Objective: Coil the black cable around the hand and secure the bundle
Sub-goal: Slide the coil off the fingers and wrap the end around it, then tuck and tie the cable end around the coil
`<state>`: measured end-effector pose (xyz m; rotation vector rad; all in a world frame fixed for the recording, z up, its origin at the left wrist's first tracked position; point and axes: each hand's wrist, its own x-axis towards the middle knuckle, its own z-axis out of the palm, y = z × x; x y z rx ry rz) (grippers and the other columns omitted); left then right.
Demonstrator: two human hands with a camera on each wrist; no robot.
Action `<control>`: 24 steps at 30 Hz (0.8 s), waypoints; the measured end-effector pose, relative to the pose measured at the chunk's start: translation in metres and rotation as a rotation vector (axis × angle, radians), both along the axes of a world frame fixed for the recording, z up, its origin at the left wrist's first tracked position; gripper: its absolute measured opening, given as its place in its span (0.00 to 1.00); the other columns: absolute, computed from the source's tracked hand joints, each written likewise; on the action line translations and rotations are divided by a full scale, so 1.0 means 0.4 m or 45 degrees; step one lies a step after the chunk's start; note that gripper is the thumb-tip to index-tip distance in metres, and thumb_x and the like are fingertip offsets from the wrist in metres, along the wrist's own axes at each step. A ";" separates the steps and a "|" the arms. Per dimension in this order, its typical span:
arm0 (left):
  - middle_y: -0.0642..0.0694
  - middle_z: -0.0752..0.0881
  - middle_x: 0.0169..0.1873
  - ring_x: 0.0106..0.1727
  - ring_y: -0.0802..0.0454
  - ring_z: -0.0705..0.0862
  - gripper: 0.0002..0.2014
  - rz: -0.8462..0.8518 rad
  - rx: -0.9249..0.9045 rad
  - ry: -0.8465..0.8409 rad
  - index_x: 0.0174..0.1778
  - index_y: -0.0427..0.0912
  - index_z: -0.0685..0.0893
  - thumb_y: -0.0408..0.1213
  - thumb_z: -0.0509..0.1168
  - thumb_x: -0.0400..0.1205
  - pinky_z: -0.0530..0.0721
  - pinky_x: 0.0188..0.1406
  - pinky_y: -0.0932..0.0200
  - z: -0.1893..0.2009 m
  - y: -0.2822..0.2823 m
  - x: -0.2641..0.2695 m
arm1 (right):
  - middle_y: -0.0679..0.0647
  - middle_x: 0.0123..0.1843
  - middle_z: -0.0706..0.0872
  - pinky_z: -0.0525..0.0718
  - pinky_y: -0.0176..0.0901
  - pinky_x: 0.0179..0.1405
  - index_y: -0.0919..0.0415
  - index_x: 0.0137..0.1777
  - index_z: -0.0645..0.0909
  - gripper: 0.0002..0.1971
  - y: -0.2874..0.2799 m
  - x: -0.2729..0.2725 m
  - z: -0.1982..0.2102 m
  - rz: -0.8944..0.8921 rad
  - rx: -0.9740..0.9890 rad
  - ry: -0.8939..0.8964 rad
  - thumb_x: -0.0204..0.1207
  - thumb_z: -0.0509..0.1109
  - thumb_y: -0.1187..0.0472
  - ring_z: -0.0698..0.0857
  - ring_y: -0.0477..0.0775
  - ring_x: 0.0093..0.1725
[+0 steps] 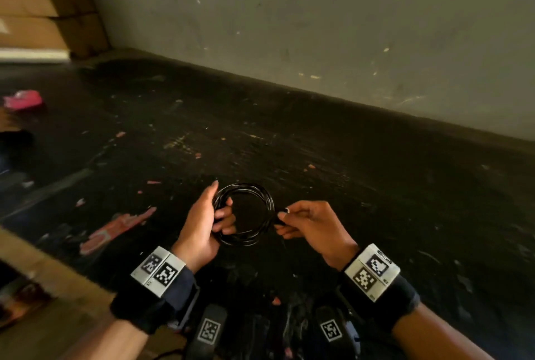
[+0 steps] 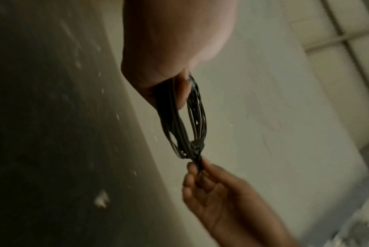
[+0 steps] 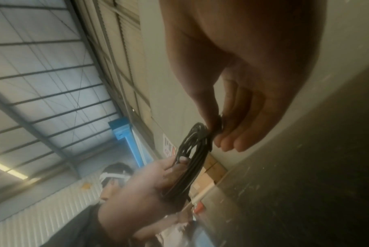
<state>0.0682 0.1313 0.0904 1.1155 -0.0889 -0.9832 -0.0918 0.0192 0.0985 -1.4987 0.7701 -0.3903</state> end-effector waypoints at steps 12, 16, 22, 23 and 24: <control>0.58 0.61 0.08 0.07 0.64 0.58 0.08 0.283 0.347 -0.459 0.44 0.38 0.79 0.36 0.58 0.85 0.54 0.09 0.75 -0.109 0.205 0.250 | 0.51 0.38 0.89 0.86 0.38 0.43 0.60 0.46 0.86 0.05 0.127 0.258 -0.175 0.514 -0.550 0.233 0.75 0.72 0.59 0.86 0.43 0.37; 0.57 0.61 0.07 0.07 0.64 0.59 0.13 0.197 0.419 -0.380 0.62 0.42 0.83 0.38 0.58 0.86 0.55 0.06 0.73 -0.147 0.252 0.327 | 0.55 0.56 0.85 0.82 0.47 0.54 0.55 0.58 0.82 0.12 0.139 0.287 -0.205 0.903 -1.011 0.643 0.76 0.69 0.56 0.85 0.54 0.54; 0.49 0.70 0.13 0.12 0.53 0.74 0.13 -0.383 0.343 -0.505 0.55 0.50 0.79 0.41 0.49 0.88 0.74 0.14 0.66 -0.196 0.261 0.405 | 0.62 0.61 0.81 0.80 0.50 0.56 0.65 0.59 0.81 0.12 0.177 0.306 -0.216 1.019 -1.185 0.868 0.80 0.61 0.63 0.83 0.62 0.58; 0.54 0.67 0.10 0.08 0.59 0.67 0.09 -0.409 0.371 -0.391 0.56 0.49 0.78 0.37 0.54 0.87 0.65 0.09 0.71 -0.197 0.255 0.399 | 0.64 0.60 0.81 0.82 0.53 0.56 0.67 0.58 0.81 0.12 0.185 0.309 -0.215 1.039 -1.224 0.912 0.81 0.60 0.64 0.83 0.64 0.57; 0.56 0.65 0.09 0.07 0.62 0.63 0.06 -0.319 0.367 -0.397 0.52 0.47 0.79 0.35 0.57 0.86 0.59 0.08 0.73 -0.198 0.253 0.386 | 0.65 0.60 0.81 0.83 0.56 0.56 0.69 0.57 0.81 0.13 0.193 0.311 -0.211 1.075 -1.277 0.942 0.82 0.59 0.64 0.83 0.65 0.56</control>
